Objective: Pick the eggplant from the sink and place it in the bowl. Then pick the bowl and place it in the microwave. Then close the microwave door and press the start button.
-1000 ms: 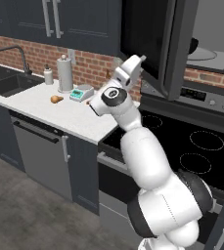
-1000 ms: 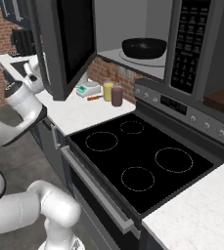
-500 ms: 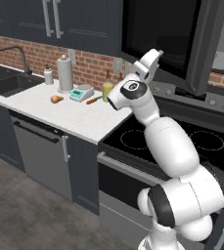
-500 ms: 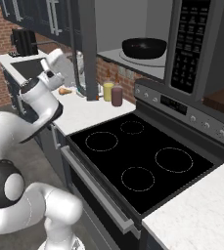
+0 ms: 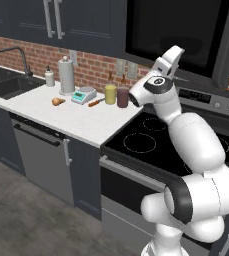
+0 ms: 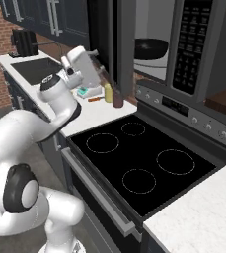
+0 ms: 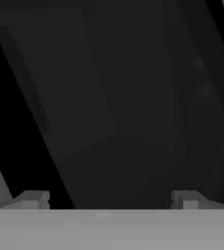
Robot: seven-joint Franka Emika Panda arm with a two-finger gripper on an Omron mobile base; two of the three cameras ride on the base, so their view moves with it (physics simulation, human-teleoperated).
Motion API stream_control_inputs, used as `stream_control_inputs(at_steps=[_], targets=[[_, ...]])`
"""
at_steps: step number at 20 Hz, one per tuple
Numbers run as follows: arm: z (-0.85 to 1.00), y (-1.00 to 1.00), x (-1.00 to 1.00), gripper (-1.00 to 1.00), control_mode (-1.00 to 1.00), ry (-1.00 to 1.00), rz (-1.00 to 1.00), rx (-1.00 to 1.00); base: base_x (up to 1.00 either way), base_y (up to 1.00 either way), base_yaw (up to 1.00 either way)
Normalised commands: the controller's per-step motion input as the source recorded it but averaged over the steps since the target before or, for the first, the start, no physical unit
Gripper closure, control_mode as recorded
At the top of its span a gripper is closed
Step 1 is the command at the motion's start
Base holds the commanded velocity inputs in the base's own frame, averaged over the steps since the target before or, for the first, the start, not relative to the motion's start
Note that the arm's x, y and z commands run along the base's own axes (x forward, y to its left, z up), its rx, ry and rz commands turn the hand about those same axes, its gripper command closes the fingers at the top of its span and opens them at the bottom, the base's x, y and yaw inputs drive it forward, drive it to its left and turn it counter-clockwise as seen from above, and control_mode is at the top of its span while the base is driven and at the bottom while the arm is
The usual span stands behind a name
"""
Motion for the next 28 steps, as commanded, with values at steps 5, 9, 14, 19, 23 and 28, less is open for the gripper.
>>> stream_control_inputs(at_steps=[5, 9, 14, 19, 23, 28], targets=[[0.08, -0.63, 0.26, -1.0, -1.0, 0.02, 0.01, 0.09, 0.0, 0.0, 0.0], [0.03, -0.45, 0.42, -1.0, -1.0, 0.02, 0.05, 0.08, 0.0, 0.0, 0.0], [0.0, -0.26, 0.5, -1.0, -1.0, 0.0, 0.06, 0.04, 0.0, 0.0, 0.0], [0.0, -0.25, 0.55, -1.0, -1.0, 0.0, 0.04, 0.04, 0.0, 0.0, 0.0], [0.0, -0.32, 0.62, -1.0, -1.0, 0.0, 0.05, 0.05, 0.0, 0.0, 0.0], [0.0, -0.48, 0.68, -1.0, -1.0, 0.0, 0.05, 0.09, 0.0, 0.0, 0.0]])
